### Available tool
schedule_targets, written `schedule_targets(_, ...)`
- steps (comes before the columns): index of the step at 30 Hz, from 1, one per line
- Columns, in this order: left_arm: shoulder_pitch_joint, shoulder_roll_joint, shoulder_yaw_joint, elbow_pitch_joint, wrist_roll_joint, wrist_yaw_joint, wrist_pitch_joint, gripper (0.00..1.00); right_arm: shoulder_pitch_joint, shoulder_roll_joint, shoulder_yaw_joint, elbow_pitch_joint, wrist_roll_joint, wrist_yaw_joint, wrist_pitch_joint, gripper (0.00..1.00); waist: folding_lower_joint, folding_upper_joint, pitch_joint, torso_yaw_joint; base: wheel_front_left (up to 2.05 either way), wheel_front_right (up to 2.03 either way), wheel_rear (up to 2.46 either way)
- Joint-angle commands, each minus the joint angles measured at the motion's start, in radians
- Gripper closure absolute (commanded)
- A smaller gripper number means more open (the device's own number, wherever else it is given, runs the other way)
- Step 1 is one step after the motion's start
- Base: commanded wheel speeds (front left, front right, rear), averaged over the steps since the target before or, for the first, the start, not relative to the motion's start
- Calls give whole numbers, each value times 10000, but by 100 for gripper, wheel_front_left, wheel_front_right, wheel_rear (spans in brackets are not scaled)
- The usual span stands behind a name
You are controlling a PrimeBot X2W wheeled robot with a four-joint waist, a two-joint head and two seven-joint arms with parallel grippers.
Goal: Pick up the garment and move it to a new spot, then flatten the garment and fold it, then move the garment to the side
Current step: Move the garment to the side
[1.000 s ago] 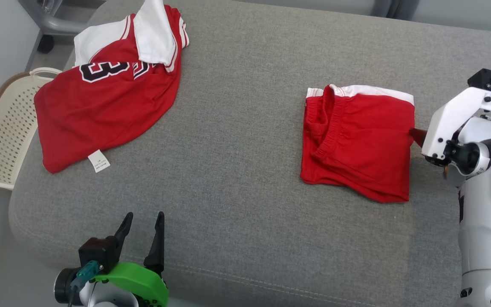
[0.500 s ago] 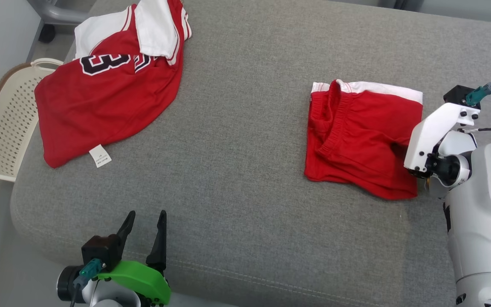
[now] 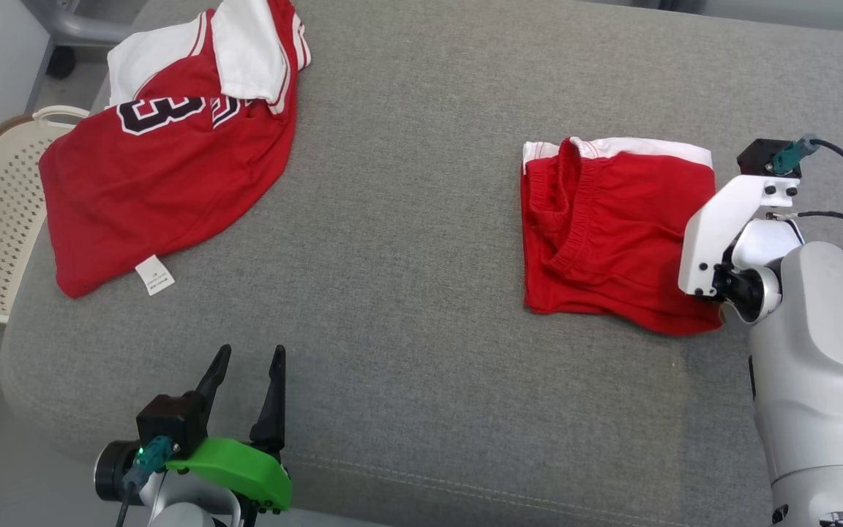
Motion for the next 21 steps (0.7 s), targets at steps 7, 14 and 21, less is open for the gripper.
schedule_targets(7,-420,155,-79,-593,293,84,-95,0,-6,-412,693,-297,-441,-23,-382,100,0,0,214,-1050,0,0,0)
schedule_targets(14,-795,387,-287,-1497,630,116,-17,0,-569,-1328,1620,-458,-121,-20,-760,100,0,0,899,-2161,0,0,0)
schedule_targets(21,-1273,750,-578,-2997,1166,141,234,0,-1432,-2545,2421,-411,263,-21,-965,100,0,0,1926,-3048,0,0,0)
